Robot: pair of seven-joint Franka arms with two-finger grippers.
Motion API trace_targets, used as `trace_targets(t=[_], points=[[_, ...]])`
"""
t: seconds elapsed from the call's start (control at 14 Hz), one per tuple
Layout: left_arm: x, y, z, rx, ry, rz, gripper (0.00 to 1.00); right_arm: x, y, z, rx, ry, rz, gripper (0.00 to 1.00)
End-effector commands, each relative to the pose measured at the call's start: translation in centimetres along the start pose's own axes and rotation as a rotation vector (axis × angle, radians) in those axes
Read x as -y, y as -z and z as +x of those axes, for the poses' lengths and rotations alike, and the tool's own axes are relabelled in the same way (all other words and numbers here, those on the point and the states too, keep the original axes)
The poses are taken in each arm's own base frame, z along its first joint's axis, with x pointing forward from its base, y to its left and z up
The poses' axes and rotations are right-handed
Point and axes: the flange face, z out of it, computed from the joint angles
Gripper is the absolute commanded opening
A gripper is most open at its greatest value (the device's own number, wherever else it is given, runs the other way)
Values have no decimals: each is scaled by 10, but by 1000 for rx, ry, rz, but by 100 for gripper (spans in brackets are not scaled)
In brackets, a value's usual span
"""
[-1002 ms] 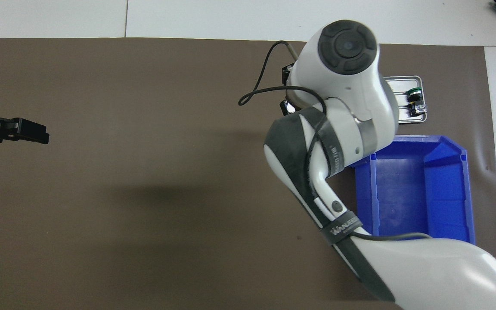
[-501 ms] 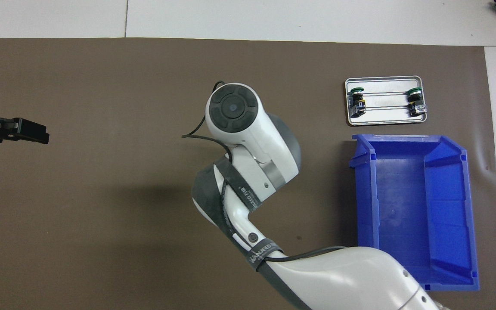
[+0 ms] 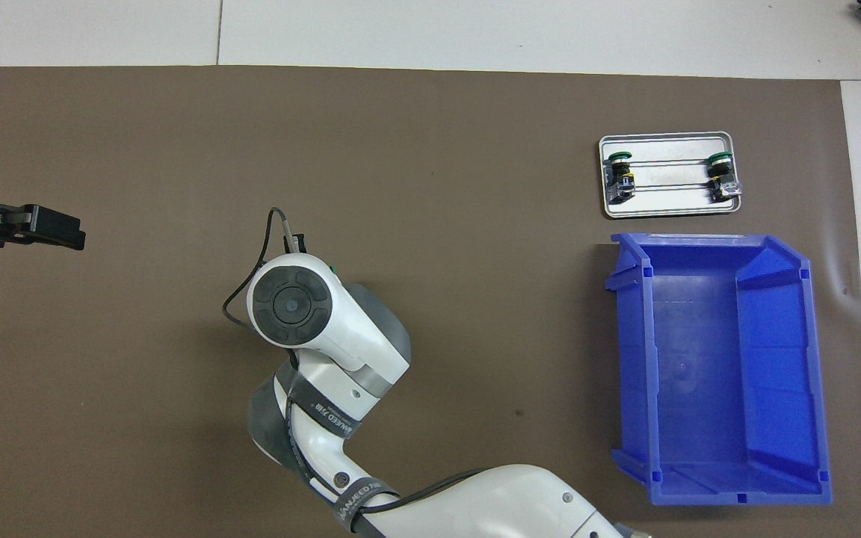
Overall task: Place and press button with both arms
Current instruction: 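Carry the part to the table center and set it down with the right gripper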
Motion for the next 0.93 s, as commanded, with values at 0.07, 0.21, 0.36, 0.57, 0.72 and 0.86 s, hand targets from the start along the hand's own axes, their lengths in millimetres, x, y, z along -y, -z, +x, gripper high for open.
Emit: trace_targets(t=[0.07,0.21,0.36,0.57,0.72,0.86], points=[[1,1,-6,-3,1,-12,100,-18,-11,-16,-1,-13,-15,0],[0,0,-6,-2,-1,-12,100,-22,-17,-16,-16,-1,-18,0],[1,1,-6,-3,2,-12,100,-34,-36,-21,-41,26,-27,0],[-1,1,-4,-12,-7,-11,100,-46,-60,-25,-72,5,-37,0],[0,1,-5,-9,-1,-11,100,-45,-61,-25,-74,-1,-33,52],[-1,1,-5,-6,1,-11,100,-47,-59,-28,-98,41,-7,100]])
